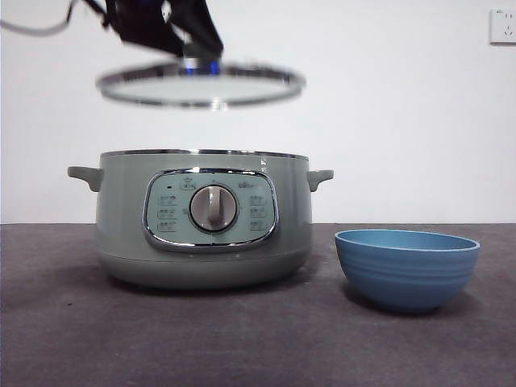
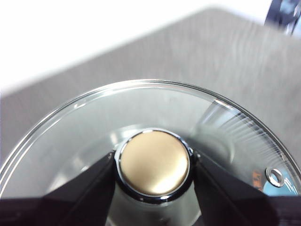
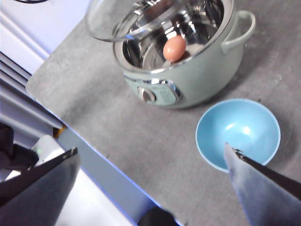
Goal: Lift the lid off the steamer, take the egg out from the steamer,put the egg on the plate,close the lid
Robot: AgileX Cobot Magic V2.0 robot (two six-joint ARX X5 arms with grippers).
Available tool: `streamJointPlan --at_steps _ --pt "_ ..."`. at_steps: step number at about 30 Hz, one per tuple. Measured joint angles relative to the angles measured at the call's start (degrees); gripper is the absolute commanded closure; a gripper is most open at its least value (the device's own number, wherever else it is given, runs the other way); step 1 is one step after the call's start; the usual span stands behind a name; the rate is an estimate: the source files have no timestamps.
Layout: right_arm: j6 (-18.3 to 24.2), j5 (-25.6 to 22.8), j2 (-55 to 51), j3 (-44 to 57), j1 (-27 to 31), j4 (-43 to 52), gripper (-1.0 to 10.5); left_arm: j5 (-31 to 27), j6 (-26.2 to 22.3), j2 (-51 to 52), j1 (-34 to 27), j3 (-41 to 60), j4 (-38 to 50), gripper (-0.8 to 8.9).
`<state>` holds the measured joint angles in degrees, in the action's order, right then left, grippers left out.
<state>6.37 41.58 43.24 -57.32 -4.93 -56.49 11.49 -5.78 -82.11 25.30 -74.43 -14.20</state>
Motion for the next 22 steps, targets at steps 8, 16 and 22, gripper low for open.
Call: streamJointPlan --at_steps 8,16,22 --pt "-5.25 0.00 3.10 0.00 -0.66 7.96 4.1 -1.88 0.02 11.65 0.02 -2.60 -12.81 8.21" --pt "-11.45 -2.54 9.38 -0.52 -6.64 18.32 4.1 -6.56 0.02 27.43 0.00 -2.89 -24.24 8.22" --pt "-14.12 -10.80 17.81 -5.79 -15.82 20.94 4.1 -9.99 0.33 36.15 0.02 -3.13 -33.16 8.22"
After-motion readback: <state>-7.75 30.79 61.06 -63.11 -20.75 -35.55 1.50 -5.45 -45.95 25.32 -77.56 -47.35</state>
